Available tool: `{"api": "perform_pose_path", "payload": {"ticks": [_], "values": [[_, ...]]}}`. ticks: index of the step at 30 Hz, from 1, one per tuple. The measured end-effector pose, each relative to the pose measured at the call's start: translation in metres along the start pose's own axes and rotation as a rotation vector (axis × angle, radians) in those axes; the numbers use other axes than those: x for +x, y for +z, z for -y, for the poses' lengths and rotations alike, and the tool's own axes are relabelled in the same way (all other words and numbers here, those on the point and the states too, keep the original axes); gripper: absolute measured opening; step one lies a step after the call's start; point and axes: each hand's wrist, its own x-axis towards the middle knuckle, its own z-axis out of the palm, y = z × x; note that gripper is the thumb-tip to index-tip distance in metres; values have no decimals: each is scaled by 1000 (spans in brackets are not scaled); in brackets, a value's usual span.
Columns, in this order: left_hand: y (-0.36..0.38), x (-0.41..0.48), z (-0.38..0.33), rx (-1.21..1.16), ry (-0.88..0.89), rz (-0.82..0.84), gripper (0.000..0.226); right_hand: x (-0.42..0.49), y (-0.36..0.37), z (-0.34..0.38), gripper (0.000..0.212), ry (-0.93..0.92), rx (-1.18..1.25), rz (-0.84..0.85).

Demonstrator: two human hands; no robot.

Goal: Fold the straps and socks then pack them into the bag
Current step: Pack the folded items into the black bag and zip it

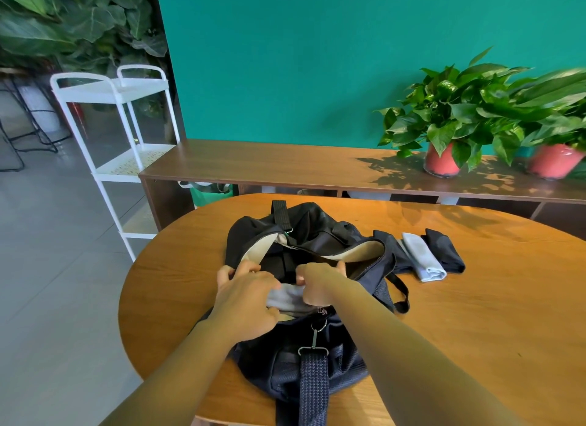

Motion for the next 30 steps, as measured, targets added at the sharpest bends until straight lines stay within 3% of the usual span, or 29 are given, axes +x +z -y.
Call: {"api": "perform_pose_path", "payload": {"ticks": [5,8,13,17,21,24,27,30], "values": [[1,1,3,25,0,102,34,2,-2,-15,34,-28,-27,-22],[7,3,1,85,15,155,22,4,5,-14,33,12,-87,-22],[8,10,-2,87,26,282,23,5,15,-11,33,131,-158,-211],[8,16,1,106,19,336,15,-3,17,-7,27,98,-176,-413],[2,16,-4,120,-26,324,37,-10,29,-9,18,-36,-173,-236],[-5,15,-4,111,-52,225,35,-18,20,-15,18,-115,-179,-275],[-10,12,-5,79,-91,165,38,-34,4,-27,18,-267,56,-444],[-14,14,-12,94,-39,101,43,-56,-7,-62,17,-260,446,-618]]}}
